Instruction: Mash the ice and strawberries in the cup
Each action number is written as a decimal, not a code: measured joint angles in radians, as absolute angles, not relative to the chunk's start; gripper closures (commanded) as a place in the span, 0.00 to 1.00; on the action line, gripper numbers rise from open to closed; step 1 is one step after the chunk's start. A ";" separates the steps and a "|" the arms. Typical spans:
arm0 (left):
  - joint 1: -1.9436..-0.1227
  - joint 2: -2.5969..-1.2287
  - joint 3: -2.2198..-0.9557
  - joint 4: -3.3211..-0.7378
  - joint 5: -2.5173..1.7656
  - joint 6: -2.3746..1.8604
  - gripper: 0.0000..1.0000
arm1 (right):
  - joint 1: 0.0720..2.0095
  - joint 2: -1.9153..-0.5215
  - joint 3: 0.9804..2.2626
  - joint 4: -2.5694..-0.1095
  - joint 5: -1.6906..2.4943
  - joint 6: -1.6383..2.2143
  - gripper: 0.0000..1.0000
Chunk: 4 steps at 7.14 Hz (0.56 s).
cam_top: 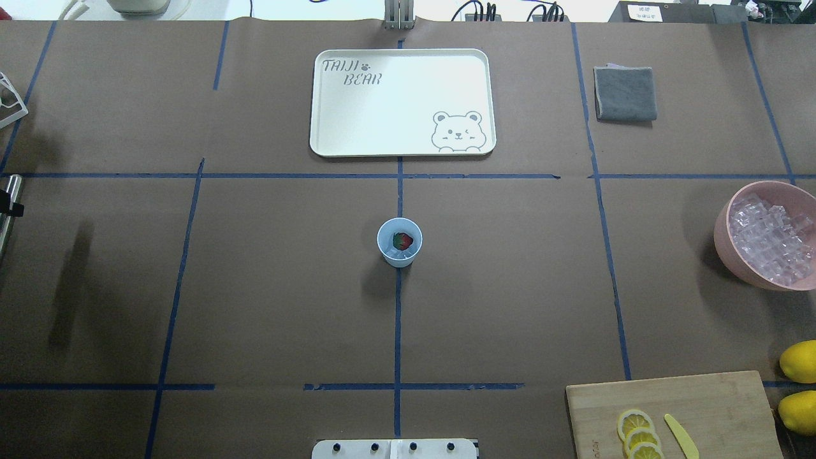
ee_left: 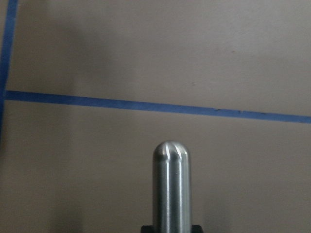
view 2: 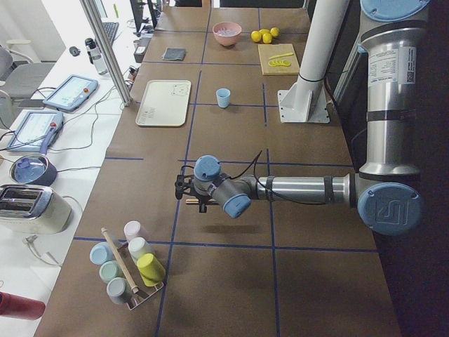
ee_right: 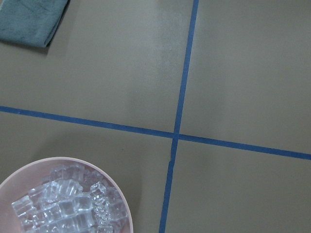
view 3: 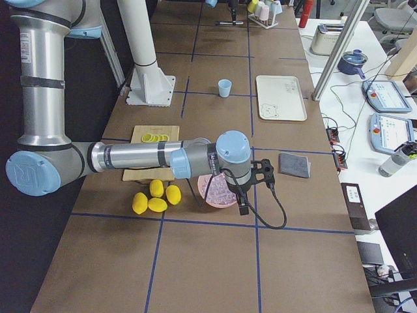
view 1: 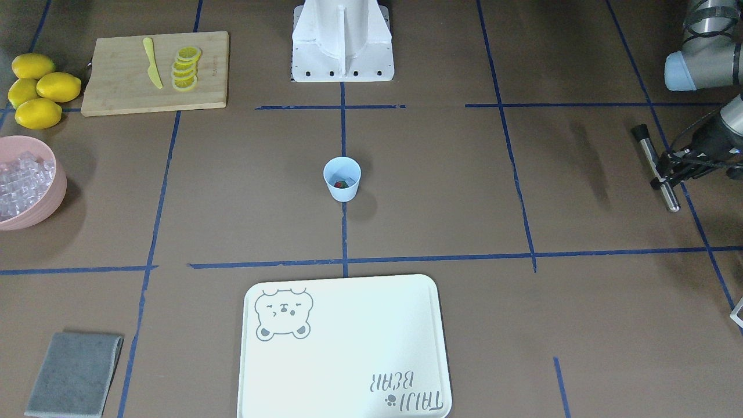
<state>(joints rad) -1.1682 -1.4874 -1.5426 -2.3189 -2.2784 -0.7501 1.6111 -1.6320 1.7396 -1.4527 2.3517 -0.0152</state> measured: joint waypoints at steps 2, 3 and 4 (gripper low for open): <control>-1.160 -1.477 -1.539 -2.282 -2.213 -0.721 1.00 | 1.612 -1.632 1.740 -1.453 2.351 -0.015 0.00; -1.151 -1.476 -1.537 -2.275 -2.192 -0.718 1.00 | 1.612 -1.632 1.740 -1.453 2.350 -0.015 0.00; -1.132 -1.476 -1.535 -2.272 -2.163 -0.717 1.00 | 1.612 -1.631 1.740 -1.452 2.350 -0.015 0.00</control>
<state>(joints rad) -1.1318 -1.4759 -1.5348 -2.2719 -2.1628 -0.7169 1.6116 -1.6314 1.7395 -1.4523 2.3501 -0.0154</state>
